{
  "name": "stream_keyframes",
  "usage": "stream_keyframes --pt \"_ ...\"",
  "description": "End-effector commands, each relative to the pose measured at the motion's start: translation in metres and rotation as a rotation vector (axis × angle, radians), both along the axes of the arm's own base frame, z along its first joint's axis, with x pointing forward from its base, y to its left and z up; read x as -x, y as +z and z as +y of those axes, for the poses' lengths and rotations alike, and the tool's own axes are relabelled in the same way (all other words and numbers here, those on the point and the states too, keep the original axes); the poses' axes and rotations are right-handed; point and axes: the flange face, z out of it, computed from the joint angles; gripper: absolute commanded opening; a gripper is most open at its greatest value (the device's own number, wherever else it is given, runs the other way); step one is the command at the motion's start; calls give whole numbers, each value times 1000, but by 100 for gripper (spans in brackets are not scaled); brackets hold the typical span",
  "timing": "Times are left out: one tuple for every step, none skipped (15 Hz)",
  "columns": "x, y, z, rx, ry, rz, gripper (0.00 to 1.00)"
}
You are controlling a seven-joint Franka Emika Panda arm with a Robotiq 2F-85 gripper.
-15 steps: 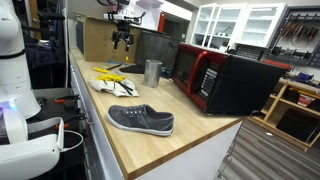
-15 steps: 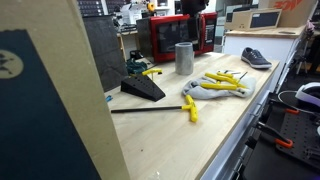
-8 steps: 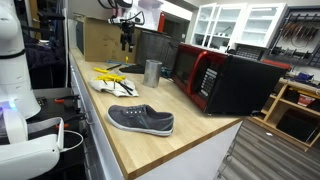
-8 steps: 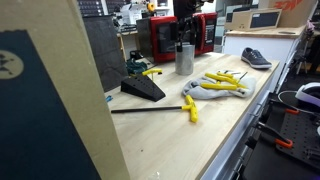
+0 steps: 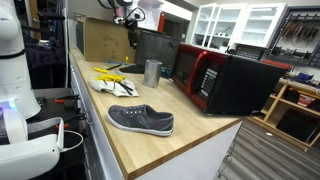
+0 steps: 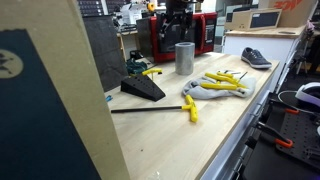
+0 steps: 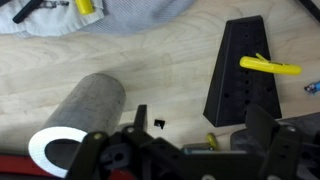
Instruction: Move one yellow object from its holder to the towel
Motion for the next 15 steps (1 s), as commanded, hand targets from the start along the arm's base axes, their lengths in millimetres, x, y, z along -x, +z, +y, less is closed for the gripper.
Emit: stream_keyframes --pt "4 16 4 11 -33 -66 100" --pt "5 16 5 29 -3 -48 100" --pt "0 8 2 9 -10 -37 100" --pt "1 10 3 15 -4 -41 100" --pt "1 11 4 17 -1 -43 100" --pt "1 11 5 17 1 -44 100" --pt "1 11 5 17 1 -44 100" --pt "1 11 5 17 1 -44 100" --pt "1 11 5 17 1 -44 100" --pt "1 11 5 17 1 -44 100" --pt "1 11 5 17 1 -44 100" --pt "1 11 5 17 1 -44 100" --pt "1 11 5 17 1 -44 100" --pt "1 11 5 17 1 -44 100" --pt "1 11 5 17 1 -44 100"
